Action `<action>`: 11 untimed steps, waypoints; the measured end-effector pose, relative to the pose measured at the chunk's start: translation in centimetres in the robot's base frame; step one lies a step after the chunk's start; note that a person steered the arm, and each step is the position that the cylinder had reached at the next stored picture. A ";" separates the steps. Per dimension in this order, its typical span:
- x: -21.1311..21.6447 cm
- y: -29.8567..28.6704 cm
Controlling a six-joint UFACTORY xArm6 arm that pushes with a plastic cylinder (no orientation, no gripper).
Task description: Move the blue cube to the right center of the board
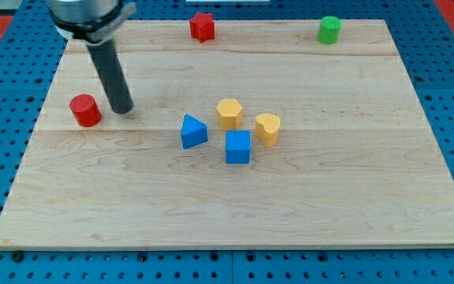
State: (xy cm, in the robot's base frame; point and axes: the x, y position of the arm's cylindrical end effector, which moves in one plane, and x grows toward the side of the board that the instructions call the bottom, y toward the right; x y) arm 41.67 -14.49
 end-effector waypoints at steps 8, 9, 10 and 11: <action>2.8 30.6; 3.7 31.7; 7.0 31.7; 4.6 35.2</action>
